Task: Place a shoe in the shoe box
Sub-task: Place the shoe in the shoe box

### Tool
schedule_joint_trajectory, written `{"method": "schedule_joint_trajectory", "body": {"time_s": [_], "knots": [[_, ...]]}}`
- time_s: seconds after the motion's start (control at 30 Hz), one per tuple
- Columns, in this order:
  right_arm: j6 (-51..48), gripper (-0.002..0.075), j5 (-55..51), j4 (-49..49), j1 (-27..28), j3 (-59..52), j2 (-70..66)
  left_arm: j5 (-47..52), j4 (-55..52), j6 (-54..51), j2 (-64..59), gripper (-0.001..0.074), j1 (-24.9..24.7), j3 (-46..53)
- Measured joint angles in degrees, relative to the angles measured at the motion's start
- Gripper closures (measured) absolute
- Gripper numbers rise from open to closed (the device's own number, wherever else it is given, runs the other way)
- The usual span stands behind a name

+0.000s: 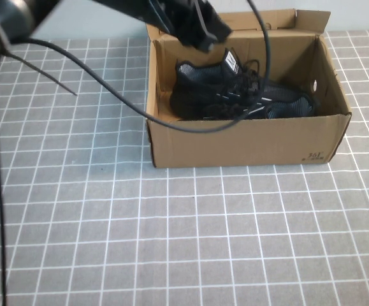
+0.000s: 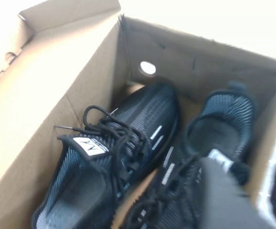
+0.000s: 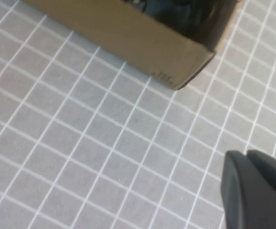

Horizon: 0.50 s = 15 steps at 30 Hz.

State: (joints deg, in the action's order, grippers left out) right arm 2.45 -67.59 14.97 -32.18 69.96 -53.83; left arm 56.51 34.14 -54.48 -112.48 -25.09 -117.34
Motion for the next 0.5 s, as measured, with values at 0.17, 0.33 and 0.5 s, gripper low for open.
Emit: {"method": "schedule_joint_trajectory", "body": {"time_s": [0.17, 0.33, 0.5], "knots": [[3.17, 0.0742, 1.39, 0.75, 0.0, 0.0, 2.57, 4.99, -3.22, 3.5, 5.53, 0.071, 0.0, 0.0], [5.84, 0.0742, 1.35, 0.64, 0.0, 0.0, 6.9, 6.5, -8.68, 10.03, 11.58, 0.0731, 0.08, 1.62], [7.04, 0.0742, -1.49, -2.7, 0.0, -0.15, 14.72, 3.69, -12.06, 13.93, 21.74, 0.0734, 0.08, 10.41]]}}
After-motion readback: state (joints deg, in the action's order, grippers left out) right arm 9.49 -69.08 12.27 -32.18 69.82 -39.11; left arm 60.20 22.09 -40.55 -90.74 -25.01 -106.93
